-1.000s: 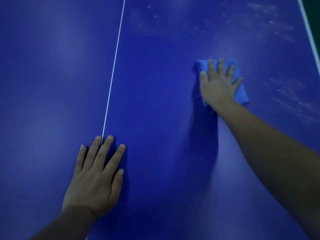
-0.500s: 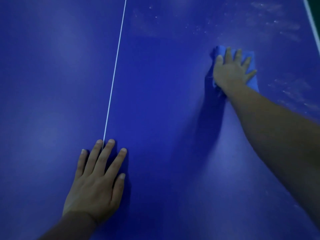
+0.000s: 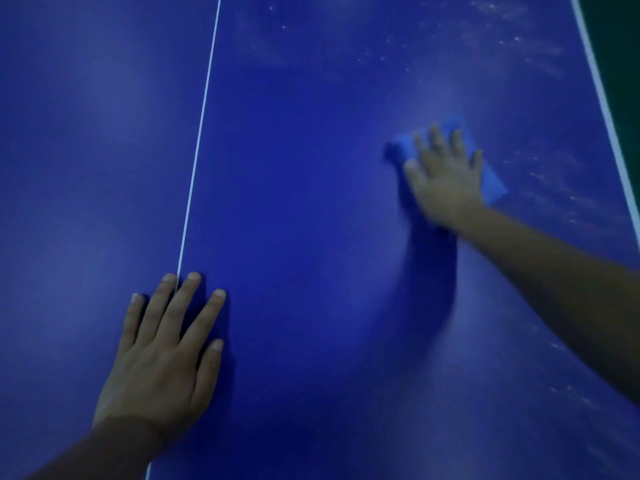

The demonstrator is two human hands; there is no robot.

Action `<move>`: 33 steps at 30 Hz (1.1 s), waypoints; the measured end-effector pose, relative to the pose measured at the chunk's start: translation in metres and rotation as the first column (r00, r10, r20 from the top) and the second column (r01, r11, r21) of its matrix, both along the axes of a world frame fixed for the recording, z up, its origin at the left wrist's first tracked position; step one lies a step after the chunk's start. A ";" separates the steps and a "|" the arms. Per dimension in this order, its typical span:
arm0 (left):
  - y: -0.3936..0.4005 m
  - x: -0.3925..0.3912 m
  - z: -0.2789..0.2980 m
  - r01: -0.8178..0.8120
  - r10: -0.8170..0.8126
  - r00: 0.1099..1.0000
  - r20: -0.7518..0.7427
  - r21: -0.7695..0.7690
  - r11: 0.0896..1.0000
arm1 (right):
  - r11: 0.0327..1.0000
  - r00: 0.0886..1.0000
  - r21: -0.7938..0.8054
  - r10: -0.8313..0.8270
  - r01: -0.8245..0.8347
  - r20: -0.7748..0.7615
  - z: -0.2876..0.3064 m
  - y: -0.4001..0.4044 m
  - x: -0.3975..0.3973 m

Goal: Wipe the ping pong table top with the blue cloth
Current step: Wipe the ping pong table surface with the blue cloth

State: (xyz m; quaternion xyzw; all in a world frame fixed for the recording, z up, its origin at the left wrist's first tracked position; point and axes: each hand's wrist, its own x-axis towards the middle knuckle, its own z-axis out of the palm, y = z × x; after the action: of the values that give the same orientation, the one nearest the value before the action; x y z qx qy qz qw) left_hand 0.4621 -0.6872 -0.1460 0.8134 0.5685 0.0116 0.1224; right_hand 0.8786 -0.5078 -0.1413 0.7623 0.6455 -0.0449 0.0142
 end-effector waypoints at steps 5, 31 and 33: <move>-0.001 0.001 -0.003 0.003 -0.003 1.000 0.000 0.011 1.000 | 0.692 0.692 -0.057 0.722 -0.720 0.023 -0.011 -0.086 -0.007; -0.009 0.011 0.008 -0.029 0.035 0.997 -0.073 0.086 0.996 | 0.673 0.671 0.033 0.740 -0.739 -0.055 -0.013 -0.324 -0.043; -0.013 0.013 0.009 -0.051 0.061 0.995 -0.078 0.122 0.991 | 0.564 0.564 -0.012 0.824 -0.825 -0.041 -0.005 -0.308 -0.020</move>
State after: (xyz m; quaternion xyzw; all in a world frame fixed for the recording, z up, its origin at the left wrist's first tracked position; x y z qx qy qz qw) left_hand 0.4749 -0.7002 -0.1367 0.8027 0.5941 0.0159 0.0494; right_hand 0.8590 -0.8161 -0.1464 0.3721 0.9260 -0.0544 0.0349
